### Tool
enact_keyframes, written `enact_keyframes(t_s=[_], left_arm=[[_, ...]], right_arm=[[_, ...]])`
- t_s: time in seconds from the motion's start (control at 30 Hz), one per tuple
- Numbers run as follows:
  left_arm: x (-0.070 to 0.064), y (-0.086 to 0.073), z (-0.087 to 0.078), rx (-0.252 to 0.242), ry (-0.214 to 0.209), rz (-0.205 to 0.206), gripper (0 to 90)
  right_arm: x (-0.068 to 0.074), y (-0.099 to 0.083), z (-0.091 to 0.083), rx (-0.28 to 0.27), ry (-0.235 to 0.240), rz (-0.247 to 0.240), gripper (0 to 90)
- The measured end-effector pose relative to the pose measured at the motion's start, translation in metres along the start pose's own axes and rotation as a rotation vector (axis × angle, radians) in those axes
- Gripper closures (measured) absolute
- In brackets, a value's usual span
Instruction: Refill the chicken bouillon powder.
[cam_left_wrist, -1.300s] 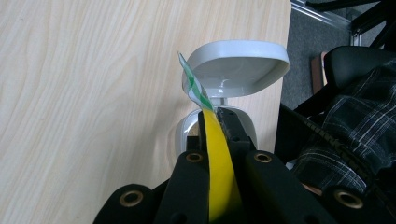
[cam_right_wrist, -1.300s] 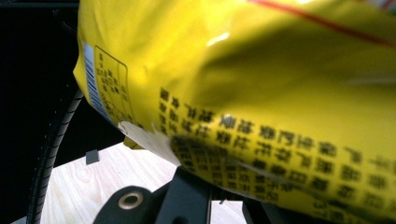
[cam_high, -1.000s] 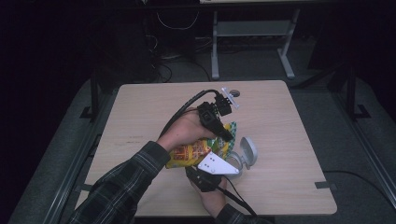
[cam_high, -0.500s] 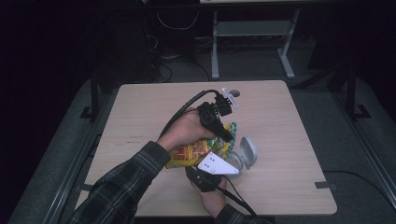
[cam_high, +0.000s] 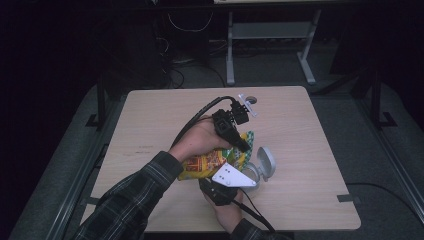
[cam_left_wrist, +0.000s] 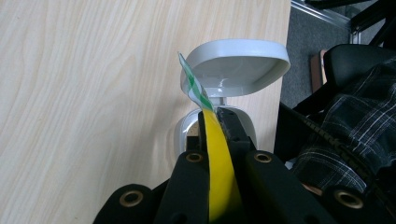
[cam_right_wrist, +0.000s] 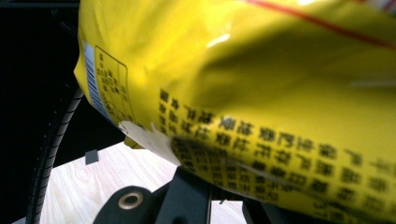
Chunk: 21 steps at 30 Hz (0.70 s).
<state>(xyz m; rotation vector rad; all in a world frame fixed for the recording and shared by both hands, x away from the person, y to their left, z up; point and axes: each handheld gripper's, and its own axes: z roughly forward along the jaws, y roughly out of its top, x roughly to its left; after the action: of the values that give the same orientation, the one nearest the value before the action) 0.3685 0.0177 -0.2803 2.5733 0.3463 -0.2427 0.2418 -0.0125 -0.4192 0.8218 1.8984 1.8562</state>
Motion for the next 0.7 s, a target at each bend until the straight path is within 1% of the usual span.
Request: enact_keyframes(t_s=[0.27, 0.3, 0.7], left_arm=[[-0.0005, 0.001, -0.0001, 0.006, 0.001, 0.004, 89.9], [-0.0012, 0.0012, -0.0001, 0.007, 0.0, -0.005, 89.9], [-0.0008, 0.0026, 0.0003, 0.014, 0.004, 0.007, 89.9]], right_arm=[[-0.0003, 0.0005, -0.0005, 0.0, -0.002, -0.001, 90.0], [-0.0002, 0.0005, -0.0005, -0.001, -0.002, 0.0, 90.0], [-0.0005, 0.0006, -0.0006, -0.005, -0.001, 0.004, 90.0]])
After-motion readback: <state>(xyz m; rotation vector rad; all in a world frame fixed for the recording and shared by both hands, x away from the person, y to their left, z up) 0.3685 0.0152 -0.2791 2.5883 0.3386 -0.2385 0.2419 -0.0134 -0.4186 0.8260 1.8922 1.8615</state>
